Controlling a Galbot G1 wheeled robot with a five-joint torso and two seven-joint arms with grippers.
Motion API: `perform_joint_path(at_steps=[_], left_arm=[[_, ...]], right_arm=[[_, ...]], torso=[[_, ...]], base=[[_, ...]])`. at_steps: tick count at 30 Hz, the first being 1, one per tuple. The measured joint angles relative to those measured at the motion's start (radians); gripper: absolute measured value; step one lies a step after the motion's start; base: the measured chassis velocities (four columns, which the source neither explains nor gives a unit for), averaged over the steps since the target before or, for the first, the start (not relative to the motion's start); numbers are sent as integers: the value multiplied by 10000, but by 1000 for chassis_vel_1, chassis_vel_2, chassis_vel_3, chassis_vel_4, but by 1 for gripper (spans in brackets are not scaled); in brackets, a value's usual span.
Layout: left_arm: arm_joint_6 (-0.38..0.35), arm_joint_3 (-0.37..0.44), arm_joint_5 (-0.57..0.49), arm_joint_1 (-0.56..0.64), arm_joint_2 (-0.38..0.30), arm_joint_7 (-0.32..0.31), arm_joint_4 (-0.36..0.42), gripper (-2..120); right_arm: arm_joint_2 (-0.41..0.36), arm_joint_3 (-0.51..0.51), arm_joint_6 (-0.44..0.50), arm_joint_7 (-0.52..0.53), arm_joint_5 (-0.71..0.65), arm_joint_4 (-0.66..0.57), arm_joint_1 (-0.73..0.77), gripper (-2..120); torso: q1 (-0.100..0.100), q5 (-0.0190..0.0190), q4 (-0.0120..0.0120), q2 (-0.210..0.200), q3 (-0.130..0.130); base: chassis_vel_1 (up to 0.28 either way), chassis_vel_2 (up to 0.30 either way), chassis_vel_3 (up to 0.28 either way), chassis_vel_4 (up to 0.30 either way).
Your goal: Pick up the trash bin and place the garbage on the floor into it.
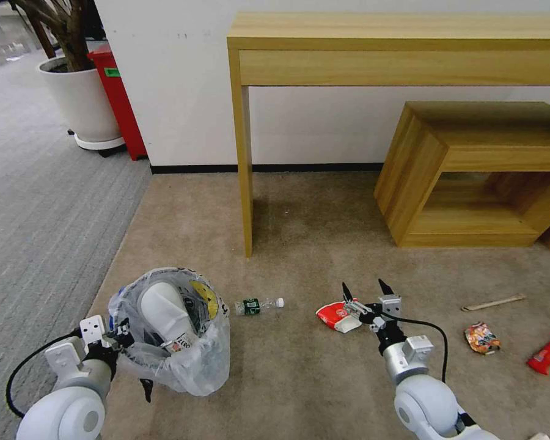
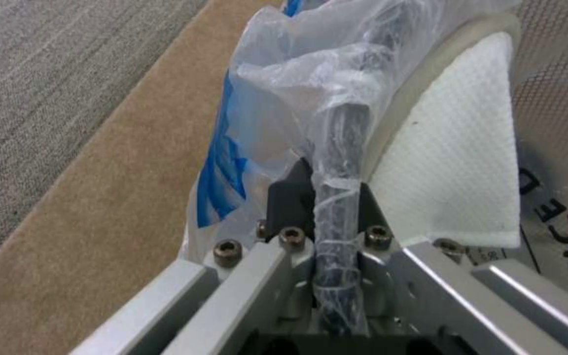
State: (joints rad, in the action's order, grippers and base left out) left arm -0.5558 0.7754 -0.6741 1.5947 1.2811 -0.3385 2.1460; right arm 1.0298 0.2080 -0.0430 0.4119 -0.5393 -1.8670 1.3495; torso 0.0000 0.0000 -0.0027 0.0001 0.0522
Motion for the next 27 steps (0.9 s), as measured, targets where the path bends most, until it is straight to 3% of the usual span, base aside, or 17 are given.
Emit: perform_joint_path(at_steps=[5,16,20,27], left_arm=[[36,15,11,12,28,14,-7,1],[62,2,21,-36,55,28,-66,1],[63,-24,28,-44,62,29,-84,1],[114,1,31,-26,91,41,-137,1]], right_arm=[[78,-166,-1063,1454,-530,146,-418,100],[197,-301,-957,1651,-685,381,-646,100],[205,-644,-640,1199,-687,371,-779,100],[-531,-1865,395,-916,-216,1058,-1792,100]], torso=[[0,0,1,0,0],[1,-1,-1,0,0],[0,-1,0,0,0],[0,1,1,0,0]], base=[[0,0,0,0],[0,0,0,0],[0,0,0,0],[0,0,0,0]])
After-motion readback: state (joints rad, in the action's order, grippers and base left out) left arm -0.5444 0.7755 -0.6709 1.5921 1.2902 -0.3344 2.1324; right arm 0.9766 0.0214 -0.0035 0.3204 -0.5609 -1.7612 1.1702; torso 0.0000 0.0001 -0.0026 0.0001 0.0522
